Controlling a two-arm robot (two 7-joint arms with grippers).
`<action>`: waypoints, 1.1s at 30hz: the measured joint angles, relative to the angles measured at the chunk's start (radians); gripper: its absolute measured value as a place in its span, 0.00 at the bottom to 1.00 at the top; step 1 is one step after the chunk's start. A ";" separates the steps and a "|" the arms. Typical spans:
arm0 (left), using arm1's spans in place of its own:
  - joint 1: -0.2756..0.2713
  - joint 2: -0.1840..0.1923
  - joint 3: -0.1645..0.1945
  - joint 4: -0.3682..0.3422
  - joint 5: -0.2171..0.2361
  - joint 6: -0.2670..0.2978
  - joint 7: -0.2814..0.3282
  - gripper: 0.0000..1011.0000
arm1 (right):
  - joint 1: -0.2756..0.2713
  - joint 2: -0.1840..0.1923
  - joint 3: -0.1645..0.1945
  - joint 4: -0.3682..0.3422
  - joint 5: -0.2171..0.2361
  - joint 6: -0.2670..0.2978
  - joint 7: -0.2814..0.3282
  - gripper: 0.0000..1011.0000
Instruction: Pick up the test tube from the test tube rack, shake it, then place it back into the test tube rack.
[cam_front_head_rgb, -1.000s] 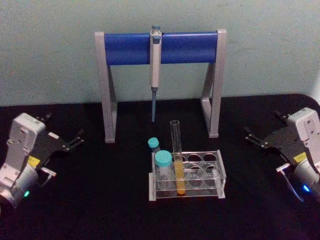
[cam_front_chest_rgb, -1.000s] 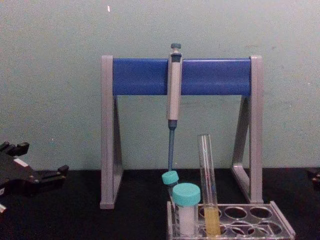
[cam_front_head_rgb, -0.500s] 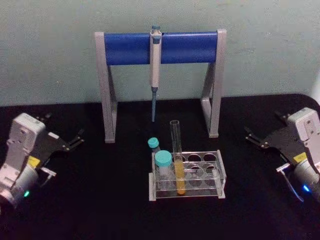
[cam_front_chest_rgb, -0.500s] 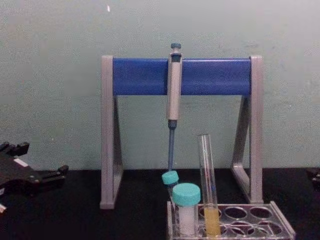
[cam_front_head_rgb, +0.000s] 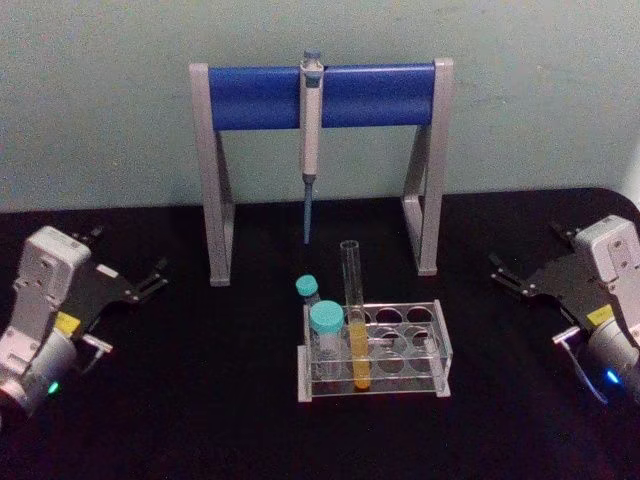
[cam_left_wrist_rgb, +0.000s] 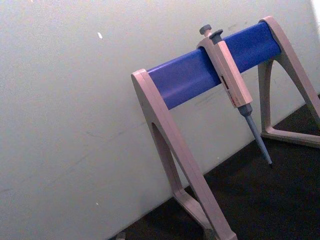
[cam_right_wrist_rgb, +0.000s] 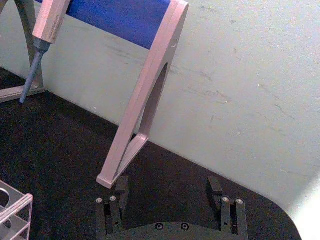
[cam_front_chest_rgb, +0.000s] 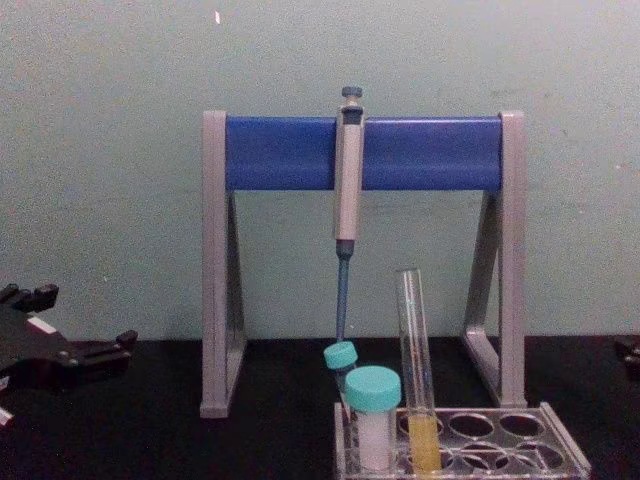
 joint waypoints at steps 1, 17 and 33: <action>0.000 0.000 0.000 0.000 0.000 0.000 0.000 0.99 | 0.000 0.000 0.000 0.000 0.000 0.000 0.000 0.99; 0.000 0.000 0.000 0.000 0.000 0.000 0.000 0.99 | -0.041 0.000 0.025 -0.044 -0.001 0.001 0.018 0.99; 0.000 0.000 0.000 0.000 0.000 0.000 0.000 0.99 | -0.201 -0.006 0.064 -0.220 0.045 -0.015 0.067 0.99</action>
